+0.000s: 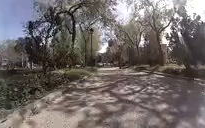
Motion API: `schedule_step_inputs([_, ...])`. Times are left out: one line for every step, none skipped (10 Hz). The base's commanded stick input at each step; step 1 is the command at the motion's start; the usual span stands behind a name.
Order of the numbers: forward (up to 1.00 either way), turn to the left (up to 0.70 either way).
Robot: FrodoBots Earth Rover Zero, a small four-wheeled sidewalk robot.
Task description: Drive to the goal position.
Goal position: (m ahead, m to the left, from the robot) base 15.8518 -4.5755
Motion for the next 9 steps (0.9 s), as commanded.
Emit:
schedule_step_inputs([0.7, 0.0])
schedule_step_inputs([0.7, 0.0])
schedule_step_inputs([0.7, 0.0])
schedule_step_inputs([0.7, 0.0])
schedule_step_inputs([0.7, 0.0])
schedule_step_inputs([0.7, 0.0])
schedule_step_inputs([0.7, 0.0])
schedule_step_inputs([0.7, 0.0])
schedule_step_inputs([0.7, 0.0])
